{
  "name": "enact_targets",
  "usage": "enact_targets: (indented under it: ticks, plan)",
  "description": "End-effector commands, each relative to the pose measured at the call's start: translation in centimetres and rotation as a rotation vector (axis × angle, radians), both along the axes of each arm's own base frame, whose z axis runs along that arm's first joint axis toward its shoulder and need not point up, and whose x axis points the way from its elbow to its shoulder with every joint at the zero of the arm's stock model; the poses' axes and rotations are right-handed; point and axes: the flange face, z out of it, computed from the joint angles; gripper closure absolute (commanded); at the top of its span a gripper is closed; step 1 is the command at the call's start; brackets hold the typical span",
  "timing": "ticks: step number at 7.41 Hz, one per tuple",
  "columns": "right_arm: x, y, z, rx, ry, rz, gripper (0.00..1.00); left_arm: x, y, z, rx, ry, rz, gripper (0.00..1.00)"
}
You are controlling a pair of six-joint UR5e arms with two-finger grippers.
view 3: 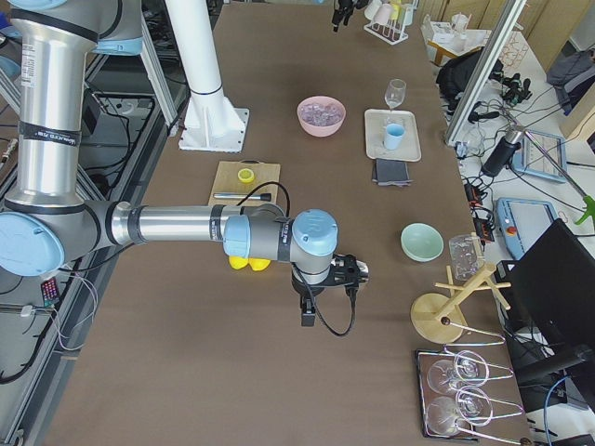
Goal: Put ice in cup with scoop
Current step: 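Move the left gripper in toward the pink bowl of ice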
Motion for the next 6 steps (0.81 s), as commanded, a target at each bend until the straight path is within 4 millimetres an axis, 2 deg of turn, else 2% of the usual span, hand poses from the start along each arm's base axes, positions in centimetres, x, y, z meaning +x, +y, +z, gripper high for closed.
enact_targets:
  ticks: [1, 2, 3, 4, 5, 6]
  plan:
    - [-0.3, 0.3, -1.5, -0.032, -0.004, 0.061, 0.0, 12.6, 4.5, -3.8, 0.16, 0.08, 0.233, 0.01]
    - [-0.4, 0.3, -1.7, -0.033, -0.007, 0.064, 0.0, 14.5, 5.8, -3.7, 0.226, 0.12, 0.272, 0.01]
    - [-1.3, 0.1, -2.3, -0.04, -0.02, 0.081, 0.0, 14.1, 5.9, -3.5, 0.294, 0.15, 0.281, 0.01]
    - [-3.4, -0.7, -3.1, -0.041, -0.033, 0.122, 0.0, 13.8, 5.7, -4.2, 0.376, 0.184, 0.296, 0.01]
    - [-5.8, 0.1, -3.1, 0.008, -0.049, 0.138, 0.0, 13.6, 5.5, -5.1, 0.445, 0.222, 0.294, 0.01]
    - [-8.4, 0.5, -3.4, 0.031, -0.06, 0.163, 0.0, 16.2, 5.9, -5.7, 0.499, 0.265, 0.33, 0.01]
